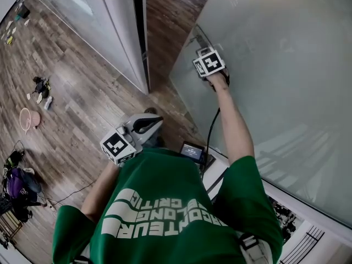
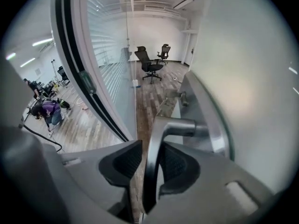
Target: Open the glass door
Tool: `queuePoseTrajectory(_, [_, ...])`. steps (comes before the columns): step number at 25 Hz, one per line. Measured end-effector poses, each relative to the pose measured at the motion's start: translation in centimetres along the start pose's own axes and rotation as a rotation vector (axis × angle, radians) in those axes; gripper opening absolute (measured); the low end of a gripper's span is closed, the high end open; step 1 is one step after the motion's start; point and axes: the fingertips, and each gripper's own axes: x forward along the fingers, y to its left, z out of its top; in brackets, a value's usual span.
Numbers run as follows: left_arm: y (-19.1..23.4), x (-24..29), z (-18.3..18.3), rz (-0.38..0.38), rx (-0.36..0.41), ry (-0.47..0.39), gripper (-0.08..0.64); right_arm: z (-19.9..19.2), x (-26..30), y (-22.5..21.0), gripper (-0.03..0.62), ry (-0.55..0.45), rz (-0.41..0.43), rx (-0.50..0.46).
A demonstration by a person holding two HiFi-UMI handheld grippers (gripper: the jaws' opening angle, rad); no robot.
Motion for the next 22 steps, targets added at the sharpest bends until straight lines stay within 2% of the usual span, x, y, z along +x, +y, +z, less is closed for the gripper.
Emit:
queuePoseTrajectory(6, [0.7,0.8,-0.8,-0.023,-0.009,-0.008,0.015,-1.2,-3.2,-3.2,0.103,-0.07,-0.138,0.017])
queuePoseTrajectory(8, [0.9,1.3,-0.7,-0.037,-0.006,-0.006,0.015,-1.2,-4.1,-4.0,0.081,-0.114,-0.169,0.006])
queuePoseTrajectory(12, [0.8,2.2,-0.2,-0.066,-0.002,-0.003,0.015,-0.9,-4.5,-4.8,0.055,-0.16,-0.164,-0.042])
queuePoseTrajectory(17, [1.0,3.0,0.3,-0.073,0.001,-0.005,0.015,-1.5,-4.8,-7.1,0.052,-0.155,-0.161,0.029])
queuePoseTrajectory(22, [1.7,3.5,0.4,-0.084,-0.006,-0.002,0.015,-2.5,-4.8,-8.9,0.055,-0.11,-0.201,0.039])
